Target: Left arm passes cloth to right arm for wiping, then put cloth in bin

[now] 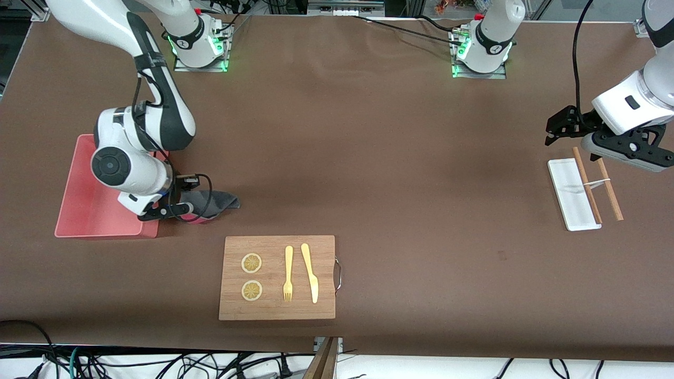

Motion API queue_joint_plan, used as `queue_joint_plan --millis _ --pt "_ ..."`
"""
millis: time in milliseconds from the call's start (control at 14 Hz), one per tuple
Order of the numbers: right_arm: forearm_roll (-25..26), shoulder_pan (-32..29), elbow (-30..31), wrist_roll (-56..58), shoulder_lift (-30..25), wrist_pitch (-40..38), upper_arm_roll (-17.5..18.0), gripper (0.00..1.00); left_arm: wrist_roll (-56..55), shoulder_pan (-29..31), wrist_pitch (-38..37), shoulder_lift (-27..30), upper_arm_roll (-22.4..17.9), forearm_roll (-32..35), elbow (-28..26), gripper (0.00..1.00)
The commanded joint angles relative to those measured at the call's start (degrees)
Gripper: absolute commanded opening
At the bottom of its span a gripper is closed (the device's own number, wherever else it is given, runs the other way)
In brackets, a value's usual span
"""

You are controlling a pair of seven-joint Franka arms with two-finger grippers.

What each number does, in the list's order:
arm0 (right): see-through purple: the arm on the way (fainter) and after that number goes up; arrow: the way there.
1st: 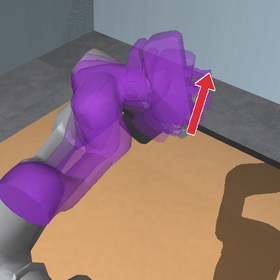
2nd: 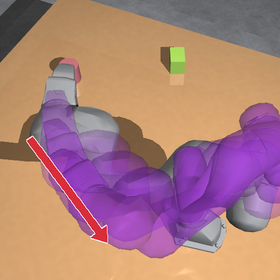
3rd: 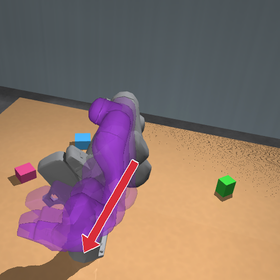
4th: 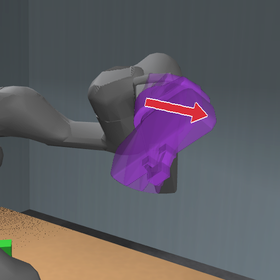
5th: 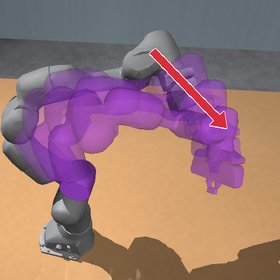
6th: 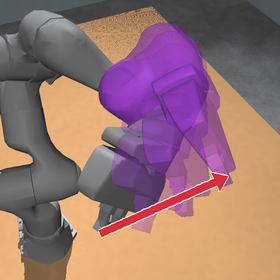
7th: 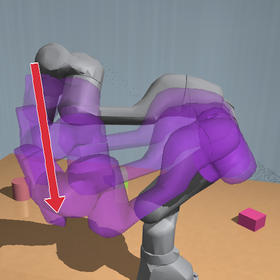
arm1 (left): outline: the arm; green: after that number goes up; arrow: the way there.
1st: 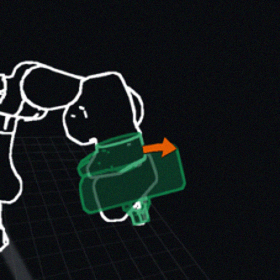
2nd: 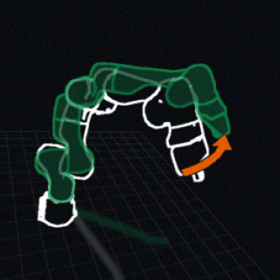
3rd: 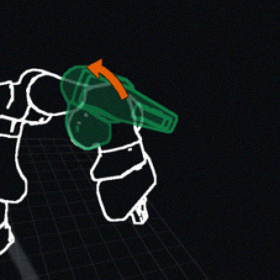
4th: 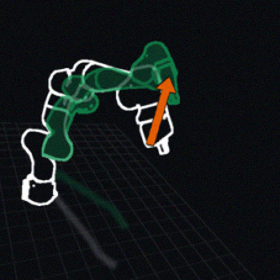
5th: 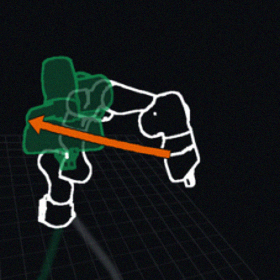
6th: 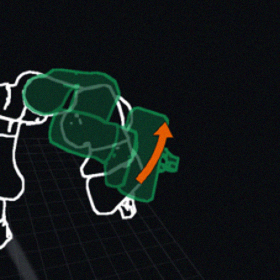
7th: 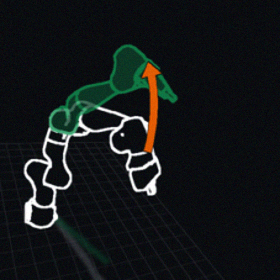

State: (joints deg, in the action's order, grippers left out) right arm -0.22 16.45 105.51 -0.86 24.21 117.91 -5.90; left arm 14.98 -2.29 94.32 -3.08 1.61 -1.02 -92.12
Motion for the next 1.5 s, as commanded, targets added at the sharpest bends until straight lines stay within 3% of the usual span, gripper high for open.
queue_joint_plan --millis 0,1000,1143,1429 --pt "-1.53 3.58 -1.71 -6.41 0.66 -0.22 0.36 0.0 -0.66 -0.97 -0.28 -0.26 -0.47 0.32 0.18 1.0" --pt "-11.99 16.86 -10.66 -41.82 4.87 -0.75 5.99 0.0 -0.65 -0.88 -0.72 -0.52 -0.65 0.23 0.89 1.0" --pt "-12.0 17.13 -12.77 -46.14 5.58 -0.93 8.18 0.0 -0.65 -0.96 -0.72 -0.78 -0.65 0.23 0.97 1.0" --pt "-11.12 14.94 -13.22 -43.97 5.49 -2.5 8.27 0.0 -0.65 -0.97 -0.72 -0.78 -0.56 0.23 0.97 1.0"
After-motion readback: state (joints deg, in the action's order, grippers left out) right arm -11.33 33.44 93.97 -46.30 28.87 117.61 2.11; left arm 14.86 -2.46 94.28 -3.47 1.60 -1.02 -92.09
